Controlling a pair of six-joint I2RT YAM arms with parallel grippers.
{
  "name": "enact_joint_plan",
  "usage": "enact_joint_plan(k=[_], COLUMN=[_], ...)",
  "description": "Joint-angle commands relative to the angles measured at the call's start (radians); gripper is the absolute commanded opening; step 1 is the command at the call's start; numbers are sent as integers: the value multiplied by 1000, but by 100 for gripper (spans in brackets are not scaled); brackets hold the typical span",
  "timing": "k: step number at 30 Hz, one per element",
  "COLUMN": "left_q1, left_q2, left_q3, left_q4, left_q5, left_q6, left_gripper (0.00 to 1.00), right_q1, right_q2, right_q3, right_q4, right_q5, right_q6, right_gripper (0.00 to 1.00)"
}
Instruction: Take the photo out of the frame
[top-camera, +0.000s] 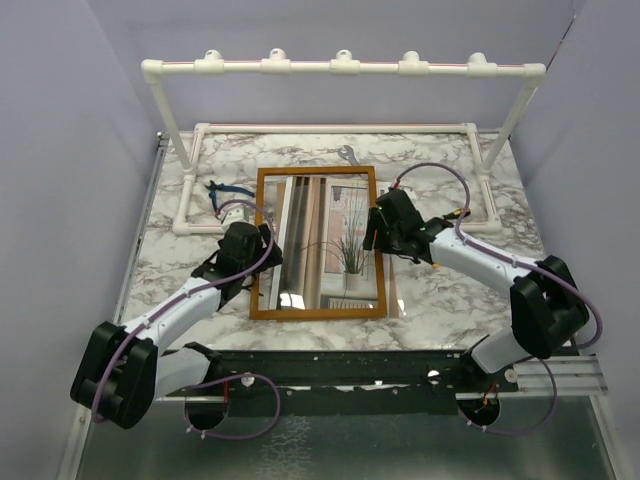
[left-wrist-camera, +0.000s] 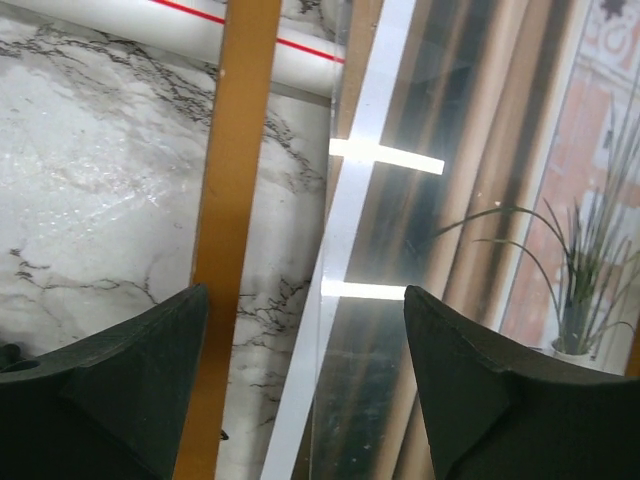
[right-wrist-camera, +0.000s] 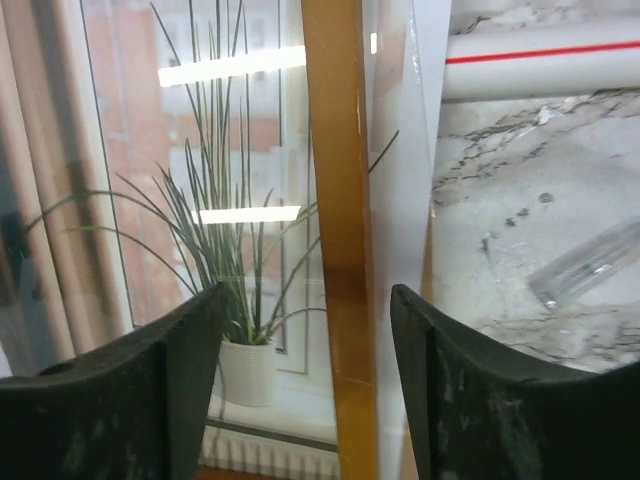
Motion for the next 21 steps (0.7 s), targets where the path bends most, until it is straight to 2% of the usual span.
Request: enact_joint_plan(k=[1, 3, 5, 13, 17, 19, 21], left_q1=[-24, -43, -66, -129, -200, -245, -287], left_q2=[6, 5, 2, 28, 76, 108, 136], left_q3=[53, 67, 82, 147, 184, 198, 205], left_q4=[-8, -18, -24, -59, -51, -32, -8], left_q5=[60, 56, 41, 11, -1, -24, -54], left_q6=[18, 17, 13, 7, -29, -55, -82], left_gripper=[80, 81, 82, 84, 83, 83, 82], right_q1=[4, -20, -58, -252, -318, -364, -416], right_q2=[-93, -113, -135, -195, -199, -187, -160], right_q3=[-42, -58, -86, -234, -293, -300, -290], right_q4=[3, -6, 14, 173, 260, 312, 377], right_q5=[48, 28, -39, -373, -502, -545, -602], right_q6=[-43, -51, -61, -82, -80, -69, -47], right_gripper=[76, 82, 85, 86, 86, 82, 67])
